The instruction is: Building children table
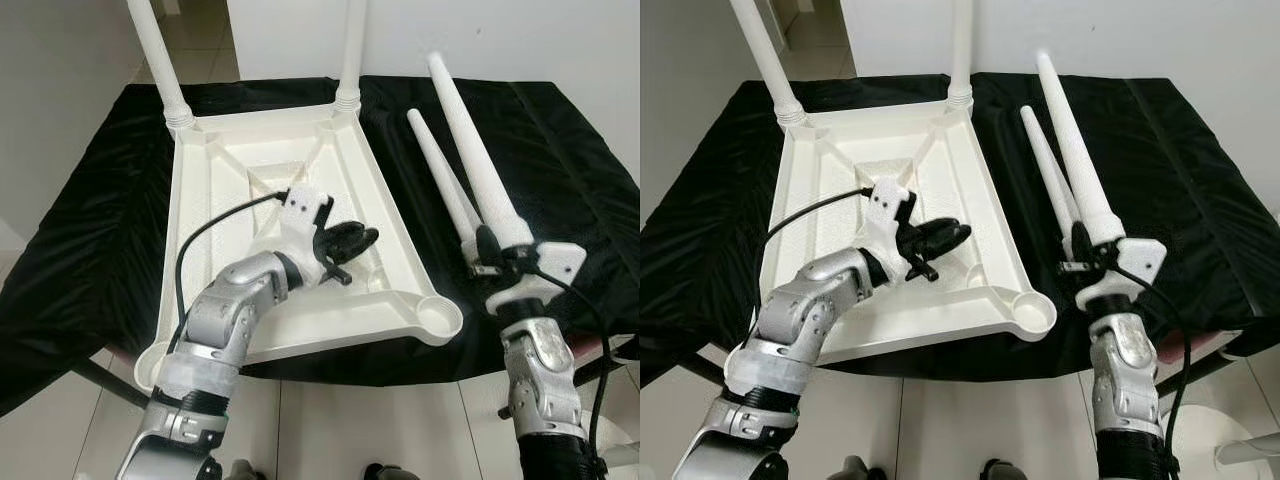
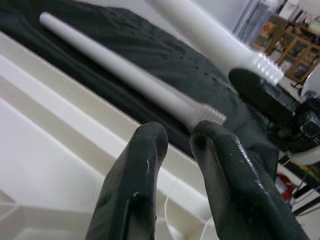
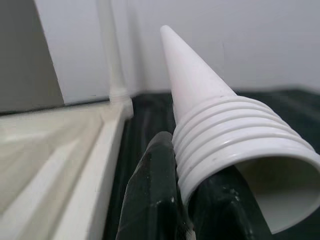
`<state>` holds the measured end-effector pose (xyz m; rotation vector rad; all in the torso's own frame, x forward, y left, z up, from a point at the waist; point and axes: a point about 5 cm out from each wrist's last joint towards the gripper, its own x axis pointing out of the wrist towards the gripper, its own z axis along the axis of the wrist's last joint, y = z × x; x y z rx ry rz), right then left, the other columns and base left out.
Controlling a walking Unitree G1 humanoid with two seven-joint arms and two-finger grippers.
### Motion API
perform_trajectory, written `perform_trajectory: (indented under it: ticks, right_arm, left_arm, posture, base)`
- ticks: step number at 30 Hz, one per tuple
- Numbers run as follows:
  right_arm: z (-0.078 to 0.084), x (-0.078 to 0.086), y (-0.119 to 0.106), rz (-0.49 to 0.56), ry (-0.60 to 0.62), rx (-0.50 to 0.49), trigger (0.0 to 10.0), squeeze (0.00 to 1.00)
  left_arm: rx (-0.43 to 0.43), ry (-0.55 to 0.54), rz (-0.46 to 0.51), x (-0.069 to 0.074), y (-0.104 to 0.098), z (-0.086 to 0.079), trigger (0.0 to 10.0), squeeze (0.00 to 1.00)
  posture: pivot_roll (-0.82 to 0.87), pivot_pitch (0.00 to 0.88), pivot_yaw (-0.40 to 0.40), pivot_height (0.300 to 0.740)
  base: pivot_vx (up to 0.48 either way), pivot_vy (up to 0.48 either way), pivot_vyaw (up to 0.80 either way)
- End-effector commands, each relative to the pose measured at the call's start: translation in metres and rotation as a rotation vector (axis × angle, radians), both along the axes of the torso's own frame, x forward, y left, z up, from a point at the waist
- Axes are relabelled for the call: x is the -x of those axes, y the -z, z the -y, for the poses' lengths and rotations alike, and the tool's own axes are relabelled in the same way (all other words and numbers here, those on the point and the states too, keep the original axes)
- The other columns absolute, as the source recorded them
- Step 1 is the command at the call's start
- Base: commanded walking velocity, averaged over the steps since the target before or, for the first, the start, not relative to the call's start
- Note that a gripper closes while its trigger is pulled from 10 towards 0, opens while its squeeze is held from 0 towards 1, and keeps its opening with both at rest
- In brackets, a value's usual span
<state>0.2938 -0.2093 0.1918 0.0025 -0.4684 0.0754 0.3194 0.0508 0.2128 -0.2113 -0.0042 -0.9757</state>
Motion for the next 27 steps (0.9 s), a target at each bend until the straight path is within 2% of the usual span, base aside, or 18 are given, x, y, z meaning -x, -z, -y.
perform_trajectory:
  ticks: [1,2,3,4,7,8,10,11,12,15,16,18,19,20,26,27]
  right_arm:
    - [-0.008,0.002,-0.014,0.075,-0.007,0.021,10.0,0.00]
    - [-0.014,0.001,-0.023,0.112,-0.015,0.009,10.0,0.00]
    - [-0.014,0.001,-0.023,0.112,-0.015,0.009,10.0,0.00]
    - [-0.022,-0.001,-0.036,0.161,-0.031,0.000,10.0,0.00]
    - [-0.030,-0.002,-0.048,0.207,-0.046,0.008,10.0,0.00]
    - [-0.040,-0.002,-0.061,0.257,-0.075,0.025,10.0,0.00]
    - [-0.040,-0.002,-0.061,0.257,-0.075,0.025,10.0,0.00]
    - [-0.047,-0.001,-0.069,0.287,-0.101,0.038,10.0,0.00]
    - [-0.047,-0.001,-0.069,0.287,-0.101,0.038,10.0,0.00]
    - [-0.066,-0.002,-0.082,0.334,-0.194,0.091,10.0,0.00]
    - [-0.066,-0.002,-0.082,0.334,-0.194,0.091,10.0,0.00]
    - [-0.073,-0.003,-0.081,0.326,-0.237,0.128,10.0,0.00]
    - [-0.073,-0.003,-0.081,0.326,-0.237,0.128,10.0,0.00]
    - [-0.077,-0.003,-0.079,0.314,-0.266,0.140,10.0,0.00]
    - [-0.091,-0.003,-0.069,0.259,-0.375,0.163,10.0,0.00]
    - [-0.097,-0.002,-0.064,0.227,-0.428,0.175,10.0,0.00]
  left_arm:
    - [0.027,0.102,-0.016,0.002,0.001,-0.003,10.0,0.00]
    - [0.051,0.111,-0.024,0.000,-0.003,-0.005,10.0,1.00]
    - [0.051,0.111,-0.024,0.000,-0.003,-0.005,10.0,1.00]
    - [0.061,0.126,-0.024,-0.002,-0.007,-0.008,10.0,1.00]
    - [0.059,0.139,-0.013,-0.003,-0.012,-0.010,10.0,1.00]
    - [0.071,0.151,-0.003,-0.005,-0.019,-0.012,10.0,0.84]
    - [0.071,0.151,-0.003,-0.005,-0.019,-0.012,10.0,0.84]
    - [0.090,0.163,0.000,-0.006,-0.025,-0.013,10.0,0.00]
    - [0.090,0.163,0.000,-0.006,-0.025,-0.013,10.0,0.00]
    - [0.211,0.257,-0.016,-0.011,-0.052,-0.016,10.0,0.00]
    - [0.211,0.257,-0.016,-0.011,-0.052,-0.016,10.0,0.00]
    - [0.324,0.291,-0.075,-0.016,-0.065,-0.019,10.0,0.00]
    - [0.324,0.291,-0.075,-0.016,-0.065,-0.019,10.0,0.00]
    - [0.366,0.314,-0.096,-0.019,-0.070,-0.021,10.0,1.00]
    - [0.360,0.289,-0.090,-0.027,-0.080,-0.021,10.0,1.00]
    - [0.373,0.260,-0.142,-0.033,-0.083,-0.019,10.0,0.00]
  posture:
    - [-0.06,0.072,0.059,0.740]
    - [-0.06,0.069,0.061,0.740]
    - [-0.06,0.069,0.061,0.740]
    - [-0.06,0.065,0.065,0.740]
    - [-0.06,0.063,0.067,0.740]
    - [-0.06,0.056,0.069,0.740]
    - [-0.06,0.056,0.069,0.740]
    - [-0.06,0.054,0.068,0.740]
    - [-0.06,0.054,0.068,0.740]
    - [-0.05,0.043,0.057,0.740]
    - [-0.05,0.043,0.057,0.740]
    - [-0.05,0.041,0.051,0.740]
    - [-0.05,0.041,0.051,0.740]
    - [-0.04,0.039,0.046,0.740]
    - [-0.04,0.036,0.042,0.740]
    - [-0.04,0.036,0.040,0.740]
  base:
    - [0.000,0.000,0.00]
    - [0.000,0.000,0.00]
    - [0.000,0.000,0.00]
    - [0.000,0.000,0.00]
    - [0.000,0.000,0.00]
    - [0.000,0.000,0.00]
    - [0.000,0.000,0.00]
    - [0.000,0.000,0.00]
    - [0.000,0.000,0.00]
    - [0.000,0.000,0.00]
    - [0.000,0.000,0.00]
    - [0.000,0.000,0.00]
    - [0.000,0.000,0.00]
    - [0.000,0.000,0.00]
    - [0.000,0.000,0.00]
    - [0.000,0.000,0.00]
